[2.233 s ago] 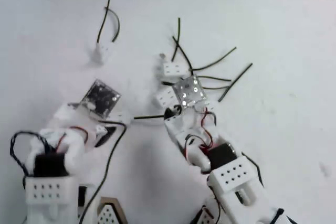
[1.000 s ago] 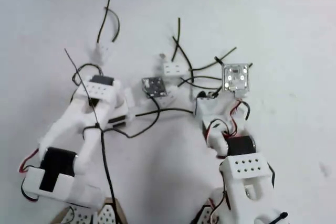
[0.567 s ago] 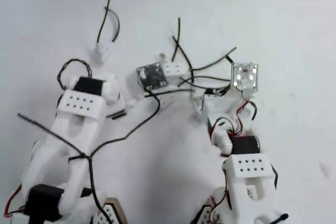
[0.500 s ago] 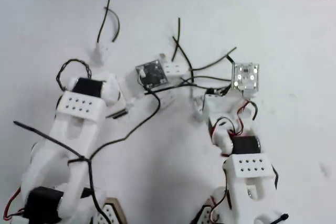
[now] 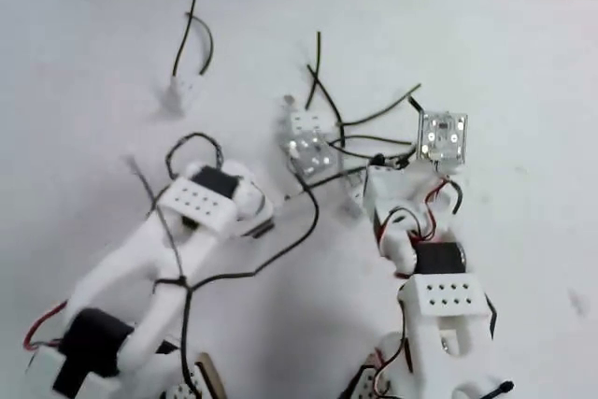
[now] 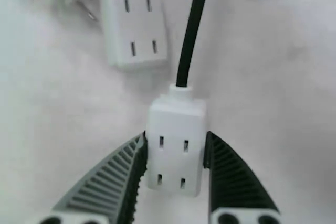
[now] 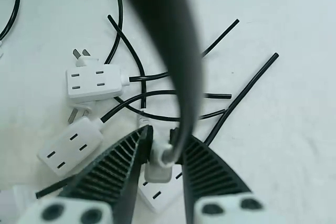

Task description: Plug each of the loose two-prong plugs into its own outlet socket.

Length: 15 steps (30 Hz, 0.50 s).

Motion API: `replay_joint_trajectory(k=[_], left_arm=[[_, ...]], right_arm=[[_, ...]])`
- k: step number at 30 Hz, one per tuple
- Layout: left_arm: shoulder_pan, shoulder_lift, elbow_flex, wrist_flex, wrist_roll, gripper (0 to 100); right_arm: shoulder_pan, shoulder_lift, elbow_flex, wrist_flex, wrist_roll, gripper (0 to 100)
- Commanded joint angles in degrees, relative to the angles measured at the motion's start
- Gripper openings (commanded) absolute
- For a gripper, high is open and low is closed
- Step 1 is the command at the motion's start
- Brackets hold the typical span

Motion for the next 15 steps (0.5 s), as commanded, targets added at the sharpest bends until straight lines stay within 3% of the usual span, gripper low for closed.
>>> replay_joint_trajectory(k=[1,4,10,15], left_arm=[[0.66,4.79,-2.29,-0.79,2.73,23],[-0.48,5.58,-5.63,3.08,7.47,31],[-3.38,-0.22,-16.0,17.41,7.03,31],[-10.51,-13.93,-16.44,20.57,7.3,31]], right_arm=[[-0.04,0.22,-2.99,-0.92,-0.62,1.8],[-0.04,0.22,-2.99,-0.75,-0.62,1.8],[-1.36,0.22,-2.9,-0.4,-0.62,1.8],[-7.43,0.22,-2.99,2.24,-0.62,1.8]])
